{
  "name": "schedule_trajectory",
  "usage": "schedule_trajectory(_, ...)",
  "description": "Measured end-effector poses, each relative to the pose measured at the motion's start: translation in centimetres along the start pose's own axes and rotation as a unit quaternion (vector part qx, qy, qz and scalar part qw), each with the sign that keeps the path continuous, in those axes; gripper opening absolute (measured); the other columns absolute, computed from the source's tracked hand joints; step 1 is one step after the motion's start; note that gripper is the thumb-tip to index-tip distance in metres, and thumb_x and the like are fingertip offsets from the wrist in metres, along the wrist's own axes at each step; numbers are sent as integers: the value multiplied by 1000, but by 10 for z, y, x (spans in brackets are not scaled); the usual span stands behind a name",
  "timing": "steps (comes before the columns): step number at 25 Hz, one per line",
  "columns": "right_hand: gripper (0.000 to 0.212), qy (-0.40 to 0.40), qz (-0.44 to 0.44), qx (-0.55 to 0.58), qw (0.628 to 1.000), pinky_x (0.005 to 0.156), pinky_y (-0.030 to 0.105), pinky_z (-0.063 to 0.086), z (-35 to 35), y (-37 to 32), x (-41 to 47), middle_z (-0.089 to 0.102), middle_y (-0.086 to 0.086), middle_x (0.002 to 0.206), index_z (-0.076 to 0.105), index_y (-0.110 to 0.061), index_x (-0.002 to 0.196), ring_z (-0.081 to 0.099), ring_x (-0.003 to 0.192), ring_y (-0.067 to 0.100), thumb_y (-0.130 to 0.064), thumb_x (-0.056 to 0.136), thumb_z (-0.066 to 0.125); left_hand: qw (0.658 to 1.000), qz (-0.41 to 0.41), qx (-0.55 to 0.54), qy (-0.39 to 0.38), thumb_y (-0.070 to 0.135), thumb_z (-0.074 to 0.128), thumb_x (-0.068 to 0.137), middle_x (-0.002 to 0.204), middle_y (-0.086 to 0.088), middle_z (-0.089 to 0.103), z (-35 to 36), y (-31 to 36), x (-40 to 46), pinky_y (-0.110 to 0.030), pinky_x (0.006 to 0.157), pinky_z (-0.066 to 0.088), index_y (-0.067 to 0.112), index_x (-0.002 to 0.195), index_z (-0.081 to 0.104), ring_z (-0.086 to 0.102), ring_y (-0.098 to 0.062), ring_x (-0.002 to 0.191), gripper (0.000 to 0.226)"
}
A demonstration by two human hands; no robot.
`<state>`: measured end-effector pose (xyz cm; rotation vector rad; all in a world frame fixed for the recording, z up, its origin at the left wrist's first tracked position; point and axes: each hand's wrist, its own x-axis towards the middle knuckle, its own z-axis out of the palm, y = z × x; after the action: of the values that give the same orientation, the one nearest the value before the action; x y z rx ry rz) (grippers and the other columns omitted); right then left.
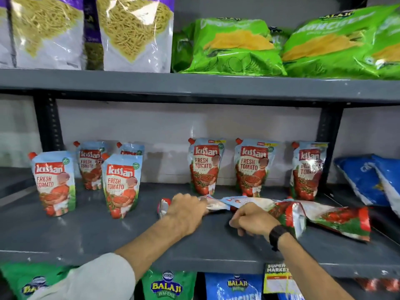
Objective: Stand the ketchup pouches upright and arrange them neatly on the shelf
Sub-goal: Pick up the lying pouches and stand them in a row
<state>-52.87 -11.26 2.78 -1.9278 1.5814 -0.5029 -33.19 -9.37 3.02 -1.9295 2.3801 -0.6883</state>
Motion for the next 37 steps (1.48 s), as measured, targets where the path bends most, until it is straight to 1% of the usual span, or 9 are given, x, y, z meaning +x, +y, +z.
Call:
schedule_trajectory(6, 30, -17, -5, 165, 986, 38, 22, 38, 36, -15, 21, 62, 3, 64, 62, -14, 71, 47, 39, 7, -33, 94, 67, 962, -99, -248, 50, 36, 41, 104, 98, -9, 75, -6, -64, 4, -46, 80, 59, 21, 96, 60, 72, -32, 90, 26)
schedule_trajectory(8, 35, -35, -29, 292, 955, 56, 28, 53, 49, -28, 31, 62, 9, 77, 62, -10, 80, 58, 56, 12, -43, 91, 68, 882, -133, -449, 49, 38, 41, 105, 95, -7, 77, -4, -81, 1, -49, 84, 60, 21, 87, 60, 74, -27, 88, 32)
schedule_trajectory(11, 46, -120, -103, 501, 851, 103, 43, 49, 53, -46, 43, 72, 10, 111, 67, -7, 109, 68, 103, 26, -50, 95, 60, 683, -154, -714, 27, 36, 45, 105, 107, -7, 79, -7, -89, -4, -51, 95, 58, 19, 113, 67, 76, -25, 98, 29)
schedule_trajectory(14, 44, -128, -175, 579, 786, 108, 60, 44, 41, -63, 42, 65, 14, 138, 57, -11, 137, 60, 128, 33, -38, 104, 45, 604, -130, -786, 12, 41, 44, 104, 119, -1, 76, -4, -88, 3, -48, 99, 57, 25, 129, 61, 74, -19, 107, 34)
schedule_trajectory(18, 32, 17, -199, 533, 822, 87, 43, 61, 20, -78, 45, 73, 12, 125, 62, -10, 129, 71, 112, 25, -23, 101, 54, 607, -62, -792, -19, 48, 51, 98, 131, 5, 69, -2, -81, 18, -37, 98, 54, 33, 138, 51, 66, -13, 119, 43)
schedule_trajectory(22, 28, 99, -199, 457, 861, 88, 41, 61, 5, -78, 55, 75, 10, 120, 64, -9, 126, 71, 111, 26, -15, 99, 60, 661, 8, -750, 2, 10, 92, 68, 124, 4, 74, 3, -70, 33, -45, 105, 53, 35, 124, 62, 69, -13, 116, 69)
schedule_trajectory(25, 33, 101, -205, 406, 885, 96, 44, 58, 5, -68, 62, 73, 8, 123, 61, -10, 131, 71, 112, 21, -13, 98, 60, 658, -13, -753, 32, 3, 96, 58, 120, 2, 76, 23, -63, 46, -49, 104, 53, 32, 121, 65, 71, -14, 113, 76)
schedule_trajectory(30, 35, 82, -181, 420, 886, 102, 50, 54, 28, -31, 72, 70, 9, 131, 59, -15, 134, 68, 118, 22, -12, 99, 59, 702, -48, -709, 38, 32, 104, 40, 127, 8, 68, 70, -48, 48, -47, 103, 55, 35, 134, 40, 65, -11, 120, 114)
schedule_trajectory(37, 40, 29, -173, 431, 885, 107, 48, 50, 33, -23, 69, 67, 4, 136, 53, -18, 140, 63, 126, 20, -17, 100, 58, 730, -36, -683, 11, 41, 104, 39, 131, 11, 63, 76, -51, 43, -46, 103, 55, 38, 136, 31, 61, -10, 125, 122)
